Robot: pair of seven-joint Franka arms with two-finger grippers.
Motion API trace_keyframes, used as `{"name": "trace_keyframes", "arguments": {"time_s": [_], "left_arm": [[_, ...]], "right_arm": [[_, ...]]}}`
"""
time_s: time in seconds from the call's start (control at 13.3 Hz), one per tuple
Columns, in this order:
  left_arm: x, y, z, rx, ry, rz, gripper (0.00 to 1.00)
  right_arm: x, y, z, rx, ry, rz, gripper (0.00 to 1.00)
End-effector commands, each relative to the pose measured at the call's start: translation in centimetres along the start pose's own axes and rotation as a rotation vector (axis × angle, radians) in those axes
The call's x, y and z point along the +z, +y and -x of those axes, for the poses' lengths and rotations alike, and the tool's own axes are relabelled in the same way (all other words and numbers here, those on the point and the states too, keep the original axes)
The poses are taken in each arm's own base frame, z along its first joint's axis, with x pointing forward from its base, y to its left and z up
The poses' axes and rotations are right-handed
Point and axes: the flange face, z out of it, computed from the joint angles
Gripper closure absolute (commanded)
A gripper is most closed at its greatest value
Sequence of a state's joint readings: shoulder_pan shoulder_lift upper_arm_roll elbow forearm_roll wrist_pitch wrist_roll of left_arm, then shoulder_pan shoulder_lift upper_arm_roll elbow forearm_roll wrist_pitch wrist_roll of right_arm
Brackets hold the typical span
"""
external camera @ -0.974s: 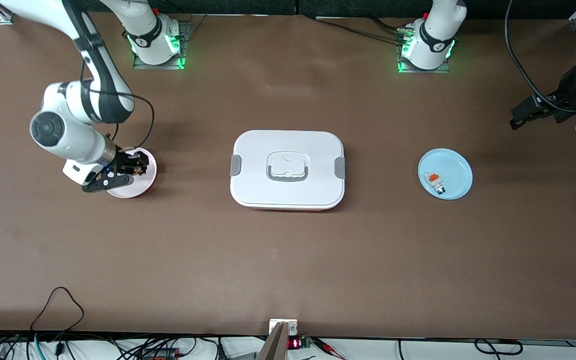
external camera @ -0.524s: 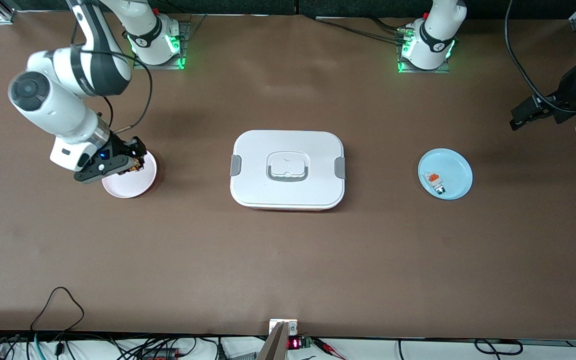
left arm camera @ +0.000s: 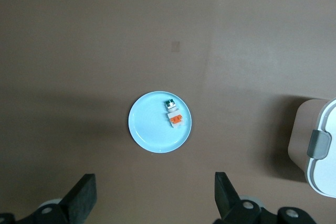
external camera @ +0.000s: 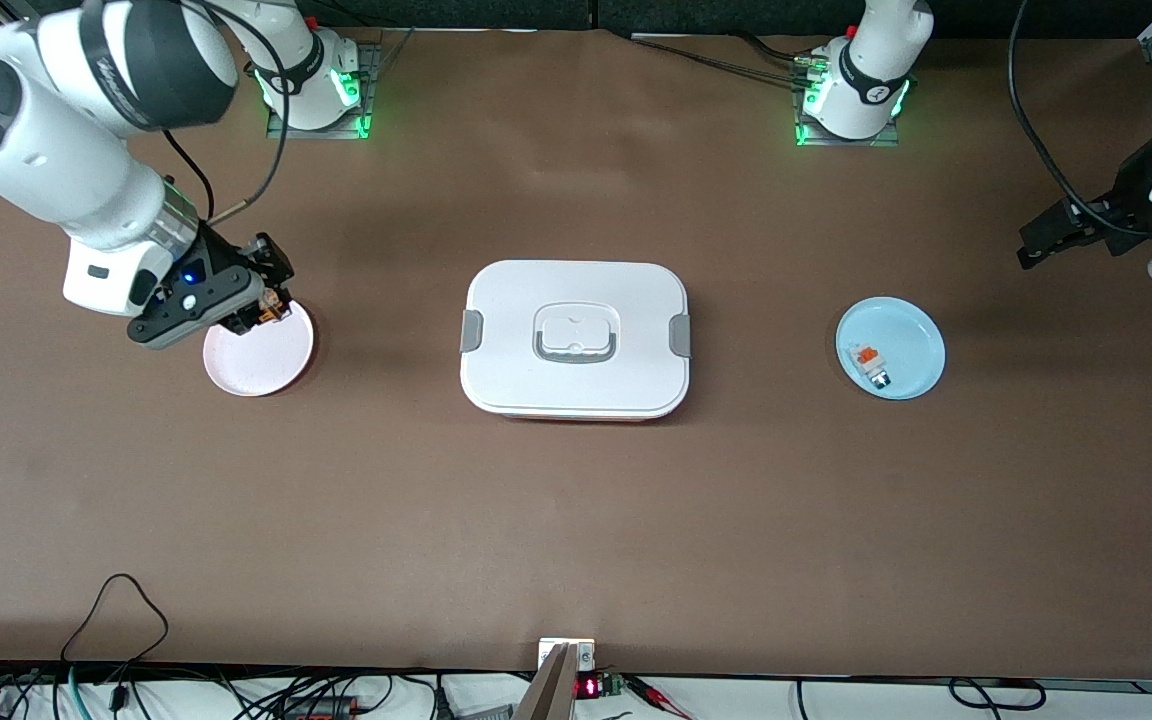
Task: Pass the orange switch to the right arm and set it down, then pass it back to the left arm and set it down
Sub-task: 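Lift the switch off the white plate with the right gripper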
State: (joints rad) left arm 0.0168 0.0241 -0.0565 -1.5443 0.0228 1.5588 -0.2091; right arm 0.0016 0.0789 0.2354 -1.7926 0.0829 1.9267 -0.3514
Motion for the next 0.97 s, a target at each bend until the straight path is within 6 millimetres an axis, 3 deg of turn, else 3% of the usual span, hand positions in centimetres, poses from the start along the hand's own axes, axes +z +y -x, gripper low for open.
{"name": "trace_keyframes", "arguments": {"time_s": [0.0, 0.07, 0.3, 0.6, 0.75, 0.9], "left_arm": [[-0.2, -0.2, -0.4, 0.000, -0.005, -0.027, 0.01], [-0.1, -0.3, -0.5, 0.027, -0.008, -0.013, 0.01], [0.3, -4.7, -1.3, 0.083, -0.039, 0.247, 0.01], [3.6, -9.1, -2.7, -0.007, -0.172, 0.577, 0.01], [5.1, -9.8, -3.2, -0.035, -0.237, 0.744, 0.01], [5.9, -9.1, -3.7, -0.034, -0.285, 0.874, 0.01]], "right_arm": [[-1.3, -0.3, -0.6, -0.084, 0.058, -0.113, 0.71], [-1.5, -0.5, -0.8, -0.117, 0.083, -0.139, 0.71], [-2.0, -1.5, -1.4, -0.259, 0.190, -0.251, 0.71], [-2.5, -2.4, -1.8, -0.492, 0.358, -0.385, 0.71], [-2.3, -2.8, -1.9, -0.593, 0.432, -0.446, 0.71], [-2.0, -4.1, -1.7, -0.699, 0.531, -0.600, 0.71]]}}
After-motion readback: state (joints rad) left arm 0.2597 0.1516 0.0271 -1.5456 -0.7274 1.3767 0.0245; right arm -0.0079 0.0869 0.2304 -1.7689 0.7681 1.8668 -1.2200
